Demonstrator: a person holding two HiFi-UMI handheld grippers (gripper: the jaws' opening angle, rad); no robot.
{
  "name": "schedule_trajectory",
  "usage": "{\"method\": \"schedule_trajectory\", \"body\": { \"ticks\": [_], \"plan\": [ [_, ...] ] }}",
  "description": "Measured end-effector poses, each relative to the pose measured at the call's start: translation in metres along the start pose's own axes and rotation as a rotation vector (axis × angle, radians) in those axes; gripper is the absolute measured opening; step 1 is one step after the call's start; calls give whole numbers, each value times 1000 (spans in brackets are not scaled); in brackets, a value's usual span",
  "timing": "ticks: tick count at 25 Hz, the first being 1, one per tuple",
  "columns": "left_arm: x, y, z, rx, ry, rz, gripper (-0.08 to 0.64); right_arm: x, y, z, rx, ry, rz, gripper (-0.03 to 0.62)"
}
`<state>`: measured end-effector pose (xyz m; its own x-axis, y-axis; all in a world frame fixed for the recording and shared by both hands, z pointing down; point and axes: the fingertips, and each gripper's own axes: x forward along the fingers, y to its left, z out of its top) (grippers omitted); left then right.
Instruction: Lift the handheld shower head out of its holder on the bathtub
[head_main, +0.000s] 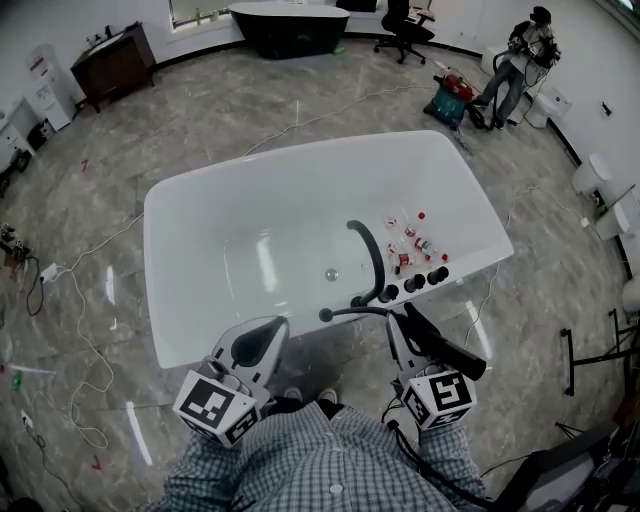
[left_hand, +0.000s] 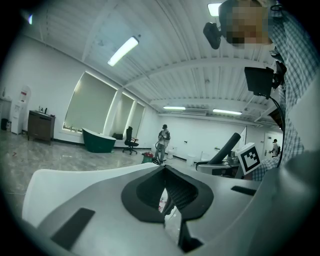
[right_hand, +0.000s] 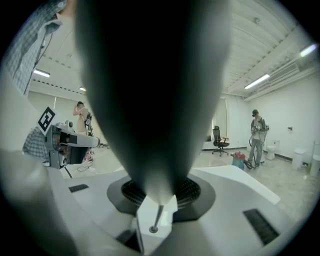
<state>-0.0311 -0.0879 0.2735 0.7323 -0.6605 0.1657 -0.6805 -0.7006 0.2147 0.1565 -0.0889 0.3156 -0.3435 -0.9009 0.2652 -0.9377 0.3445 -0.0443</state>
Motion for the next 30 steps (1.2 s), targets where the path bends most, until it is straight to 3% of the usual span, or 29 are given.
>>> {"method": "schedule_trajectory", "body": {
  "ticks": [30],
  "plan": [
    [-1, -2, -5, -1, 11, 7, 6, 0, -3, 4, -6, -15, -2, 121]
  ]
}}
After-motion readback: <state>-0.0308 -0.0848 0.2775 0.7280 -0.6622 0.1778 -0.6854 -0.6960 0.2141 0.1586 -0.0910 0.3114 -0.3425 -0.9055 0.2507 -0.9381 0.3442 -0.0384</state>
